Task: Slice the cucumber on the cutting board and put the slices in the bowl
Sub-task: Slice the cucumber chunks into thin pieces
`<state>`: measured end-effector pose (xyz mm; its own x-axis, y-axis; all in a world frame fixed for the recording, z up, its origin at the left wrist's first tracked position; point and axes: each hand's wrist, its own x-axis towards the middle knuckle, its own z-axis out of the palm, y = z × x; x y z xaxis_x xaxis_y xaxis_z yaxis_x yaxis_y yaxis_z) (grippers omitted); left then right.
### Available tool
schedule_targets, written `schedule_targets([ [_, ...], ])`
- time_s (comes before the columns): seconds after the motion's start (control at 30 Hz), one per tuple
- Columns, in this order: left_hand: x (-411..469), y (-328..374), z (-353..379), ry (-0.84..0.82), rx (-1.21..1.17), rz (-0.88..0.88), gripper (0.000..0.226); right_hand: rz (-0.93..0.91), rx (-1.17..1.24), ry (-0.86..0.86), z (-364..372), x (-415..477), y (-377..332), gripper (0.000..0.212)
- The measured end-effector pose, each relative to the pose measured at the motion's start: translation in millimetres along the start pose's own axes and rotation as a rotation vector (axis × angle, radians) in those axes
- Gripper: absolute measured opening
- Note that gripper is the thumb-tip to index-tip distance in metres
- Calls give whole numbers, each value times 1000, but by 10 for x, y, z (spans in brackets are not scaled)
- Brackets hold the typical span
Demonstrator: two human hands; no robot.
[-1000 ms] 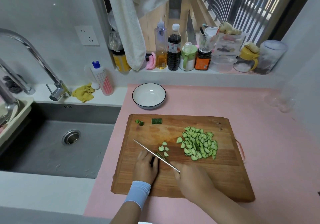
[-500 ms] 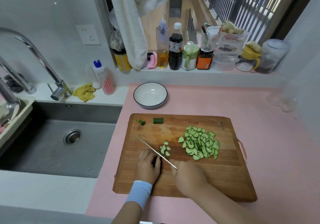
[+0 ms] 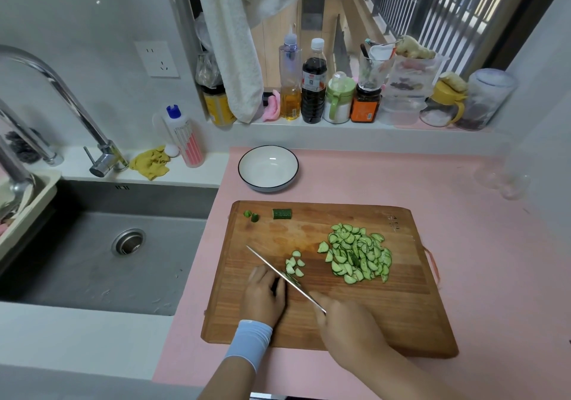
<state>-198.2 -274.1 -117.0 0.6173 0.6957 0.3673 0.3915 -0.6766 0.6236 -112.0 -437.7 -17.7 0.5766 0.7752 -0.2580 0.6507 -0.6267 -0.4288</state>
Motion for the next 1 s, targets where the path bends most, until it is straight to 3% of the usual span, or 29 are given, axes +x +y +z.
schedule_targets([
  [0.37,0,-6,-3,-2,18,-6,12,0,31,-53,-41,151,-69,22],
  [0.67,-11,34,-37,12,33,16,14,-16,29,-62,-72,260,-178,24],
  [1.0,-10,32,-25,4,39,-30,15,-22,21,-1,11,62,-40,41],
])
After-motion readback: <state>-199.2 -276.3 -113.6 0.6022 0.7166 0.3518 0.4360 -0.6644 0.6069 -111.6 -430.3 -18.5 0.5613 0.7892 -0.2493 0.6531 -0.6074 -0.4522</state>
